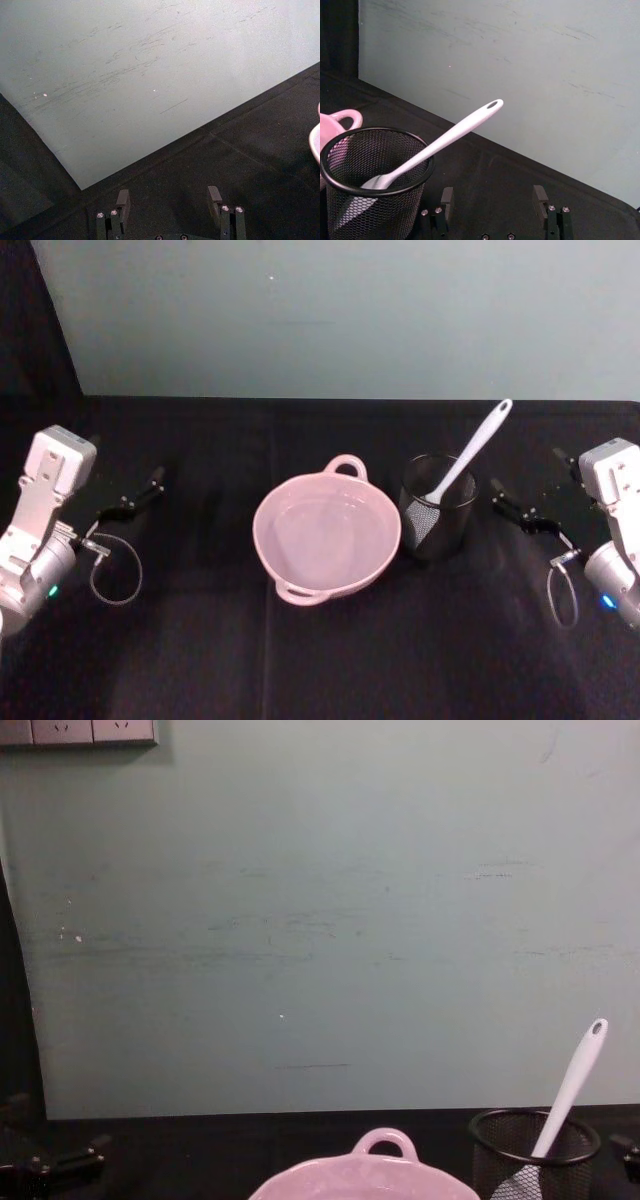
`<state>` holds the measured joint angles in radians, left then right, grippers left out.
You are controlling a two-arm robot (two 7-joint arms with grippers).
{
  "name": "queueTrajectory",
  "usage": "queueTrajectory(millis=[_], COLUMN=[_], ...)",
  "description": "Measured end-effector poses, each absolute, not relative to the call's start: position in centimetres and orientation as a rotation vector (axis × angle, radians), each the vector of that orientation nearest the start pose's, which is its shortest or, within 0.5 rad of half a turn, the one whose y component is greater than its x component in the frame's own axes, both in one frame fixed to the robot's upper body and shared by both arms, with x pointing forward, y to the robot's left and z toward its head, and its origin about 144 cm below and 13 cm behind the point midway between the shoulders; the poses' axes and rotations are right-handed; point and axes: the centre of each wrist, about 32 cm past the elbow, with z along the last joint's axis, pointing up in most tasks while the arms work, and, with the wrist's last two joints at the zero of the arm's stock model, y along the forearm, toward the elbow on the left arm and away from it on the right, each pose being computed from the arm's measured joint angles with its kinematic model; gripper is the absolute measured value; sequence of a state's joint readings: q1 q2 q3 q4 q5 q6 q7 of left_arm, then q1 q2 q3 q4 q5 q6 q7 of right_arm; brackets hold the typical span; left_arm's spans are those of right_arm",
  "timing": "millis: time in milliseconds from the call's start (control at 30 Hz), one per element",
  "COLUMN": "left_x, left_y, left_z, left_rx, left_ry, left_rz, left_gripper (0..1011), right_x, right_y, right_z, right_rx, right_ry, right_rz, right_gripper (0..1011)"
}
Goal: Use the one hand to pick up the spoon and stir the clear water in the bowl.
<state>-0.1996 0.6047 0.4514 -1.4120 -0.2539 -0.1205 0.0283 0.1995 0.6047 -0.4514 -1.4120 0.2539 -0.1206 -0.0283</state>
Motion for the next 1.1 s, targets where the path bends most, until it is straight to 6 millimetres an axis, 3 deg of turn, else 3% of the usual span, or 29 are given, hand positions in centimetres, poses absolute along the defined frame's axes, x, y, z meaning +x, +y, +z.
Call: queueTrajectory(millis=[1100], left_x=[48.86], left_y=[30.97], left_z=[113.98], left_rx=[0.304], left_ry=[-0.285], left_rz=[1.248], left_gripper=[1011], right_x=[48.86], right_y=[-30.97], right_z=[113.98], right_rx=[-0.304], right_ry=[-0.285], right_rz=[-1.248], right_gripper=[1003])
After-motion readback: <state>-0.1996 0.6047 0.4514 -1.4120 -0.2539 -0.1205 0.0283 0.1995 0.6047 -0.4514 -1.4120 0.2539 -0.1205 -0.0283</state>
